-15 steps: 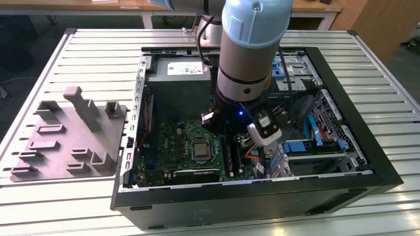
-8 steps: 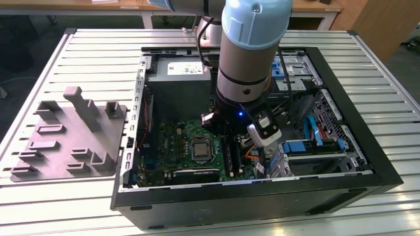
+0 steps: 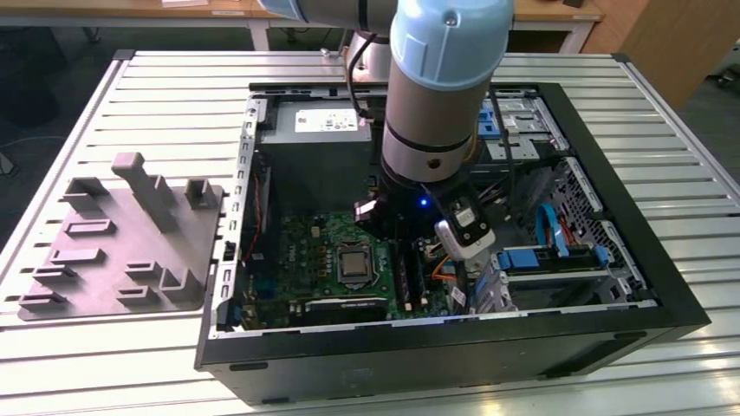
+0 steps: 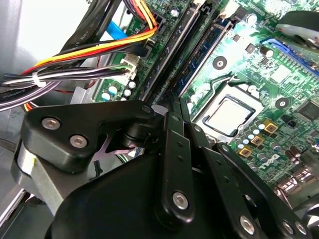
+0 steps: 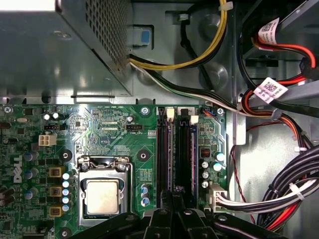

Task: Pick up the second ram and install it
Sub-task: 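Insert the second ram into the second slot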

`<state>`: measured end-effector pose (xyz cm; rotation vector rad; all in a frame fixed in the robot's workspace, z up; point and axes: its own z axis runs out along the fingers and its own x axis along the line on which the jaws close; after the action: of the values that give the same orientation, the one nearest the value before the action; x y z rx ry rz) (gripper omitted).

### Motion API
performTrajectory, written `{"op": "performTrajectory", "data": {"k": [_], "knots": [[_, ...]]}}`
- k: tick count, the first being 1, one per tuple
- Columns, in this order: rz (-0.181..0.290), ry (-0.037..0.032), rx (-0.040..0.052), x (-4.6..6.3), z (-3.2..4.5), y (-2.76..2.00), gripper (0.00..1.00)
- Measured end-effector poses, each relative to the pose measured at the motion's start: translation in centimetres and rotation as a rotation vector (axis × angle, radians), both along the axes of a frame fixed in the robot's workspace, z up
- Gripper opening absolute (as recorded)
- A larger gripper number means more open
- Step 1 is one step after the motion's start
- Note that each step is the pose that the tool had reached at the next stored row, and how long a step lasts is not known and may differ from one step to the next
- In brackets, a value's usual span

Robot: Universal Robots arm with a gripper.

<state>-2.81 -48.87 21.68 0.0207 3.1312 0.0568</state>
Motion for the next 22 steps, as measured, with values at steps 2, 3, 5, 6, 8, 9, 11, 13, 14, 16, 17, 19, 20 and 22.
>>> {"op": "performTrajectory", "data": {"k": [2,3,5,6,8,9,11,13,14,16,17,19,20,22], "knots": [[0.0,0.0002,-0.0004,0.0,-0.11,0.0,0.11],[0.0,0.0002,-0.0005,0.0,-0.11,-0.01,0.11],[0.0,0.0002,-0.0006,0.0,-0.12,-0.01,0.11],[0.0,0.0002,-0.0006,0.0,-0.22,-0.01,0.11],[0.0,0.0004,-0.0013,-0.01,-0.32,-0.02,0.11],[0.0,0.0004,-0.0011,0.0,-0.33,-0.02,0.11],[0.0,0.0002,-0.0007,0.0,-0.36,-0.01,0.11],[0.0,0.0002,-0.0006,0.0,-0.36,-0.01,0.11],[0.0,0.0002,-0.0006,0.0,-0.36,-0.01,0.11],[0.0,-0.0002,0.0004,0.0,-0.42,-0.01,0.12],[0.0,-0.0002,0.0006,0.0,-0.43,-0.01,0.12],[0.0,0.0001,-0.0001,0.0,-0.39,0.0,0.18],[0.0,0.0002,-0.0006,0.0,-0.29,-0.01,0.18],[0.0,0.0001,-0.0004,0.0,0.24,-0.01,0.18]]}}
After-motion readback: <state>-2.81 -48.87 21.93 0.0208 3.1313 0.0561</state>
